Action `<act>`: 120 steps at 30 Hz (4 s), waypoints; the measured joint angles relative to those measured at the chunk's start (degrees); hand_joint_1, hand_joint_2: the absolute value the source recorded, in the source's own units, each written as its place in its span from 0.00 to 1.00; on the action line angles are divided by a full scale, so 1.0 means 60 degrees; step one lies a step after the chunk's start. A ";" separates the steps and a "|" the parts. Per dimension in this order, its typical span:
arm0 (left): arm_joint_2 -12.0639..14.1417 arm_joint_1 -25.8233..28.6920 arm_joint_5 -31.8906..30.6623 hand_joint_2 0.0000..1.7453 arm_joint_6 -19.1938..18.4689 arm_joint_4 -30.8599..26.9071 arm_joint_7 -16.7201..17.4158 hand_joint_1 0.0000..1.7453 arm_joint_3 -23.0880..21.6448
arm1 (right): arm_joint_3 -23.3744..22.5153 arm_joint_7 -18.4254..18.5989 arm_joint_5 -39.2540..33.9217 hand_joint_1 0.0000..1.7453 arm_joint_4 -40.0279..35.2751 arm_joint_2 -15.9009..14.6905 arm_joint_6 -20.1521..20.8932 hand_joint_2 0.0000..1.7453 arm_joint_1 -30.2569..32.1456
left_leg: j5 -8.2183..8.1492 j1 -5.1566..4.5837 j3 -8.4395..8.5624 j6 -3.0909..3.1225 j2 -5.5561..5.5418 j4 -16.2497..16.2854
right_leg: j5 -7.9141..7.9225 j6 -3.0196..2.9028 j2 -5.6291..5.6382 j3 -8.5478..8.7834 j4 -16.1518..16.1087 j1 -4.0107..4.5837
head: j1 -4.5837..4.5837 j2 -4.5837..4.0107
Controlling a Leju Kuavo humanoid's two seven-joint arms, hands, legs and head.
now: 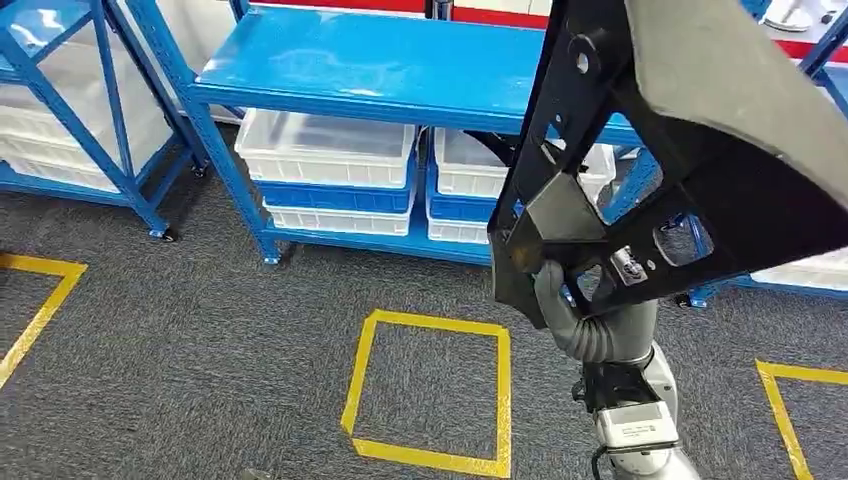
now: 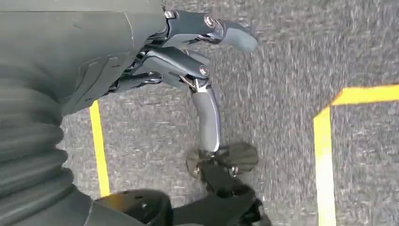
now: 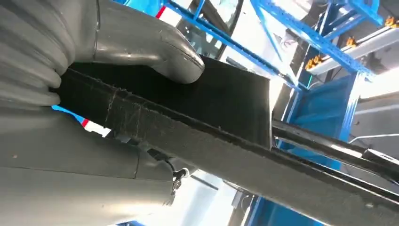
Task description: Take the parts from the cabinet and place them on the table.
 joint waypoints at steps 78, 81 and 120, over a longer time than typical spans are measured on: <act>0.0058 0.0523 -0.0699 1.00 -0.0604 0.0084 0.0437 0.00 -0.0597 | 0.0164 -0.0863 0.0525 1.00 -0.1013 -0.0426 0.0474 1.00 0.2202 | -0.0453 0.0027 -0.0391 -0.0445 0.0572 0.1148 | 0.0739 -0.0398 -0.0851 0.1483 -0.2565 -0.0024 | -0.0353 0.0000; 0.0077 0.0389 -0.0292 1.00 -0.0132 0.0069 0.0339 0.00 -0.0496 | 0.0197 -0.1005 0.0394 1.00 -0.0995 -0.0313 0.0448 1.00 0.2124 | -0.0299 -0.0134 0.0147 -0.0280 0.1105 0.0112 | 0.0649 -0.0242 -0.1149 0.1536 -0.2540 0.0101 | -0.0394 0.0000; 0.0685 0.0236 0.0678 1.00 0.0185 -0.0004 0.0273 0.00 0.0601 | -0.0131 -0.1738 -0.0284 1.00 -0.0568 0.0226 0.0379 1.00 0.2446 | -0.0073 -0.0036 0.0194 0.0096 0.0036 -0.0192 | -0.0581 -0.0184 -0.0024 0.0307 0.0237 0.0000 | -0.0310 0.0000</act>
